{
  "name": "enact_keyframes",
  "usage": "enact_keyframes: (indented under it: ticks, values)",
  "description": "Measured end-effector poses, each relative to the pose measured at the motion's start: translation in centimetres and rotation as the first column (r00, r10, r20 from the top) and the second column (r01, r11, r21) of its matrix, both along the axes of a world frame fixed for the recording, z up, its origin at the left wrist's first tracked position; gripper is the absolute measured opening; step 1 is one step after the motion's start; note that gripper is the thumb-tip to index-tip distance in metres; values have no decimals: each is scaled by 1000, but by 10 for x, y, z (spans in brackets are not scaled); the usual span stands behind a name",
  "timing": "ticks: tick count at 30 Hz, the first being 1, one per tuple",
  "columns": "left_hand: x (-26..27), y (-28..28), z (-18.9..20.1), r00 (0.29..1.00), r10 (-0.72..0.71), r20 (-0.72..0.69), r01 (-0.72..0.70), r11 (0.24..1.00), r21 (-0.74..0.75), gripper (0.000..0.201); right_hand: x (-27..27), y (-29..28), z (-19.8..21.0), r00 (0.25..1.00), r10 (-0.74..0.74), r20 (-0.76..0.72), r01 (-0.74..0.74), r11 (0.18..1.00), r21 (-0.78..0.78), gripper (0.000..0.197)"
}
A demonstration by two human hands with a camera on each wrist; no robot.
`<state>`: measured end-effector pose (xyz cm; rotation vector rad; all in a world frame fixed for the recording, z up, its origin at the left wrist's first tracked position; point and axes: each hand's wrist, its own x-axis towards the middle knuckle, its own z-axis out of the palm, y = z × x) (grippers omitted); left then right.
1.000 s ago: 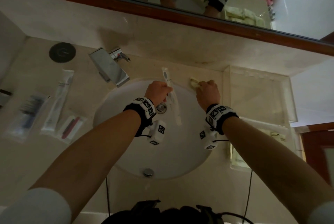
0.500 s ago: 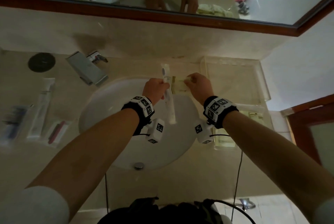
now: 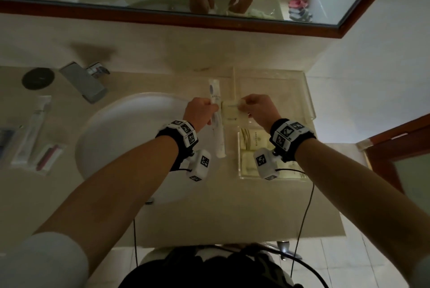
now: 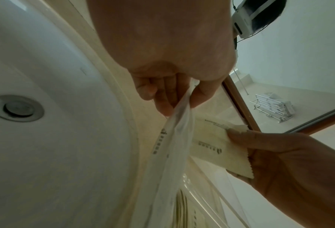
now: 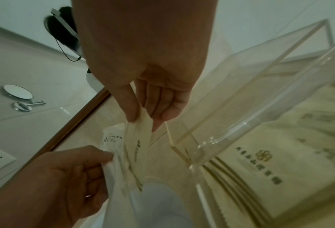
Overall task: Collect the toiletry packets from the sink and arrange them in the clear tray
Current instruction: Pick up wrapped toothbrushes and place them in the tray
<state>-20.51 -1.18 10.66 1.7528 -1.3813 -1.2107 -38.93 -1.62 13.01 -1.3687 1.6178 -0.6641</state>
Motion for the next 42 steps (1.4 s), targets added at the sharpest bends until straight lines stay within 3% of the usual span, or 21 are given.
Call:
enact_keyframes:
  ticks: [12, 15, 19, 23, 26, 30, 38, 42]
  values:
    - [-87, 33, 4, 999, 16, 30, -14, 999, -49, 25, -117, 35, 5, 999, 36, -13, -36, 999, 28, 13]
    - [-105, 42, 5, 999, 1, 38, 1, 999, -47, 27, -142, 47, 2, 998, 61, -16, -60, 996, 66, 24]
    - [-121, 51, 5, 999, -9, 47, 12, 999, -53, 27, -167, 61, -3, 978, 135, -156, -114, 984, 135, 25]
    - [-129, 56, 4, 998, -4, 61, 8, 998, -61, 25, -182, 72, -12, 916, 210, -343, -147, 969, 201, 25]
    - [-134, 58, 4, 998, -18, 65, 22, 998, -64, 24, -187, 77, -15, 811, 322, -489, -237, 944, 229, 11]
    - [-142, 58, 3, 997, -36, 72, 40, 997, -59, 25, -186, 81, -27, 675, 438, -593, -356, 898, 258, 18]
    - [-149, 54, 0, 995, -70, 74, 73, 997, -41, 26, -196, 86, -35, 530, 466, -709, -372, 878, 300, 22]
    - [-150, 51, -3, 994, -76, 78, 78, 997, -24, 24, -197, 85, -38, 540, 456, -707, -355, 885, 300, 23]
